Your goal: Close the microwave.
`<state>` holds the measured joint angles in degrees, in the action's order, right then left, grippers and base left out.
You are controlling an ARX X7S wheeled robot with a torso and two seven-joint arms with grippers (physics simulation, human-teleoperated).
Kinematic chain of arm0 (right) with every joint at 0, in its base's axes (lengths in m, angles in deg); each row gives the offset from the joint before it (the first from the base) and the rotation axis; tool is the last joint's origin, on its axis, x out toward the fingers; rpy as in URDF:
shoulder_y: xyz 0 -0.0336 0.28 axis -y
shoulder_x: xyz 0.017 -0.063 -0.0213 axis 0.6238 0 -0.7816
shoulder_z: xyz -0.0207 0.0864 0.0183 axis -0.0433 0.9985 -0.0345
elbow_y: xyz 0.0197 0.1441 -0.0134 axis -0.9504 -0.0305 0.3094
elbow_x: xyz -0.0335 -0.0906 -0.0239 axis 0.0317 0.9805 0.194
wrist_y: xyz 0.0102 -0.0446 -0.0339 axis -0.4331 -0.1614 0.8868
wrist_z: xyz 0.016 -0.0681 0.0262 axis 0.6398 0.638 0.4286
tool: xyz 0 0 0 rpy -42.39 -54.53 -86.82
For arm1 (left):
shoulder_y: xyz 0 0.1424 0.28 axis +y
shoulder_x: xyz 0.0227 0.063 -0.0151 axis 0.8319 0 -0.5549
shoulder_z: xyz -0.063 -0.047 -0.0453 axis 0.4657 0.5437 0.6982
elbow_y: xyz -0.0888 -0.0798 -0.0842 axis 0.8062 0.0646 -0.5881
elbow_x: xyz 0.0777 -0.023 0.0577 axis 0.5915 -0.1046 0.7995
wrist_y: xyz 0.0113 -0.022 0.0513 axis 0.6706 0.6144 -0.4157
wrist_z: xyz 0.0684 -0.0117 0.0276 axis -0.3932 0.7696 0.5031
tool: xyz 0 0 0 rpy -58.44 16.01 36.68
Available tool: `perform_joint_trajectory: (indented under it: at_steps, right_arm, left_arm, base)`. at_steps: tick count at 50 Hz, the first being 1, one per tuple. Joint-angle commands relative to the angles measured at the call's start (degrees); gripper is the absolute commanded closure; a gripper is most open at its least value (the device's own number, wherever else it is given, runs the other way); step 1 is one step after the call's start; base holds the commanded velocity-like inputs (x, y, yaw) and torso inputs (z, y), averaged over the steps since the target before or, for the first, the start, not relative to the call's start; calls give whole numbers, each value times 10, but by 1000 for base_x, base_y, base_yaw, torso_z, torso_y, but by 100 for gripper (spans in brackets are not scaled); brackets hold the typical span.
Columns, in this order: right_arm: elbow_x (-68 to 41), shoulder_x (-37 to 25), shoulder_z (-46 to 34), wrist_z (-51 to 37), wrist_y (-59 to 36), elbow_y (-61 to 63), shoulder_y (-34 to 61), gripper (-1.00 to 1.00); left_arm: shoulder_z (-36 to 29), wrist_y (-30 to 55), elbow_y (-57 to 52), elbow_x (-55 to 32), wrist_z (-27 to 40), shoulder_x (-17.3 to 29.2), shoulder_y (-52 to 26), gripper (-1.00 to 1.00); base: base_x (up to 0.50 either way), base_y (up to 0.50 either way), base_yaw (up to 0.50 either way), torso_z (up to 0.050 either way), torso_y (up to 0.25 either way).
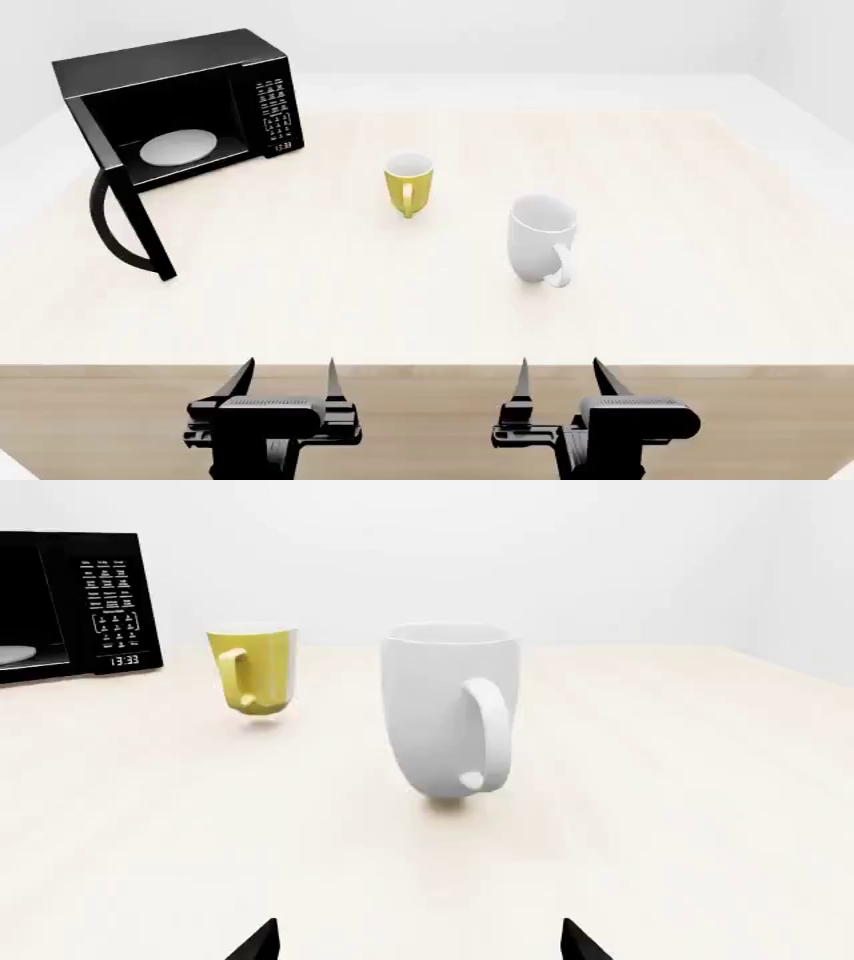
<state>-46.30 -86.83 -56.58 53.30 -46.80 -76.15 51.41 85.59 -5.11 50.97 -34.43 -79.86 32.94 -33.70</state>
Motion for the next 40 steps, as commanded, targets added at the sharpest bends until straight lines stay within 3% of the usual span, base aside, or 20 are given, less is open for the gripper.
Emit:
perform_joint_trajectory:
  at_steps: [1,22,40]
  right_arm:
    - [-8,-9,-12,-10,-4,-4,3,-100]
    - [-41,-37,-44,-40,-20,20,-2,-100]
    - [-59,-55,-56,-61,-95,125,-10,-100]
  left_arm:
    - [-12,-6,8,-6,13,9,-3,-100]
    - [-41,32,-46,-30,41,44,9,-100]
    - [-39,106,-144,-50,58,68,18,-100]
  base:
    - [0,0,0,0,0]
    - [0,0,0,0,0]
    - [0,0,0,0,0]
